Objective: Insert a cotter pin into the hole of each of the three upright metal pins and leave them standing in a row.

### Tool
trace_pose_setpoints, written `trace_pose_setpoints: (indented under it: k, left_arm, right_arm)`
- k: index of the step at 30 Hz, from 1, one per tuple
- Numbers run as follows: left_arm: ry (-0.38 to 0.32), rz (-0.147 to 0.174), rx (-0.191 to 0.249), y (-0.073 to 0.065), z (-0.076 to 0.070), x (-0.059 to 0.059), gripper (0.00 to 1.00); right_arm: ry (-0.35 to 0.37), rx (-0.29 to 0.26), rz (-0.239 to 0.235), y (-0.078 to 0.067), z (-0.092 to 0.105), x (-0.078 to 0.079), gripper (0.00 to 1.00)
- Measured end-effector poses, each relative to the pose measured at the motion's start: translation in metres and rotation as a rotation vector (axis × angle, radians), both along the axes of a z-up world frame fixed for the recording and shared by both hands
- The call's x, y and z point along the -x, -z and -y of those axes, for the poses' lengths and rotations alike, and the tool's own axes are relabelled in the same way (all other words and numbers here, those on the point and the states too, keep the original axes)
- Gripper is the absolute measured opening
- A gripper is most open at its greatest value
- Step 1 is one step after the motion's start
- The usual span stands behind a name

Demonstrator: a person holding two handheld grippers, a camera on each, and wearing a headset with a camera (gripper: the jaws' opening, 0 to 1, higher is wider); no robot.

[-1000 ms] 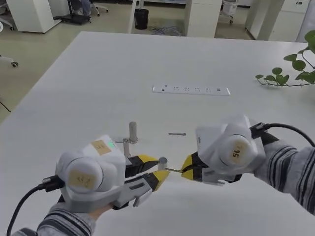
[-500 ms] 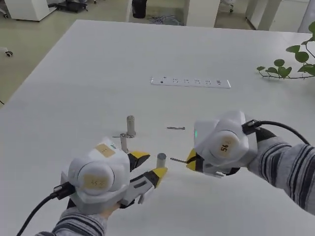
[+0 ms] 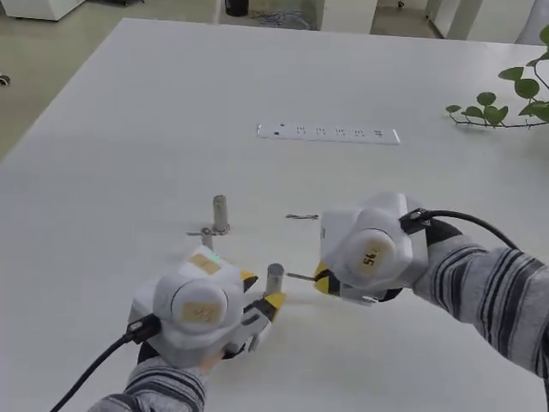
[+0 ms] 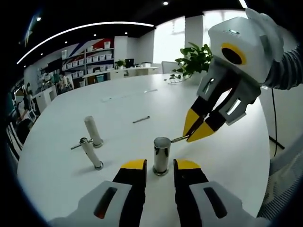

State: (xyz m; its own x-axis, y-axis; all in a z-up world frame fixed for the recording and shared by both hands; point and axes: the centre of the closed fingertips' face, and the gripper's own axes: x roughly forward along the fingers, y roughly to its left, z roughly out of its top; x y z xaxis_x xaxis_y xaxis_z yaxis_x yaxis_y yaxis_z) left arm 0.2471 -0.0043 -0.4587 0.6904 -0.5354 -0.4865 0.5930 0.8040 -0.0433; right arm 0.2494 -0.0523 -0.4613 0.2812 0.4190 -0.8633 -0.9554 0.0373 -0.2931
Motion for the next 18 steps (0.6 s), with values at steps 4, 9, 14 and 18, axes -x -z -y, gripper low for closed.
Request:
trace_pose_setpoints:
  k: [4,9,14,18]
  left_arm:
    - [0.001,-0.004,0.001,0.003,0.004,-0.003,0.19]
    - [-0.007,-0.013,0.0,0.008,0.007,-0.006,0.18]
    - [-0.028,-0.019,0.007,0.011,0.008,-0.007,0.15]
    - [-0.028,-0.005,-0.004,0.011,0.008,-0.008,0.15]
  right_arm:
    - [-0.009,0.001,0.004,0.0,-0.001,-0.001,0.0]
    - [-0.015,0.003,0.009,-0.002,-0.002,-0.002,0.0]
    - [-0.026,0.013,0.012,-0.003,-0.003,-0.001,0.0]
    - [-0.036,0.019,0.014,-0.004,-0.005,0.0,0.0]
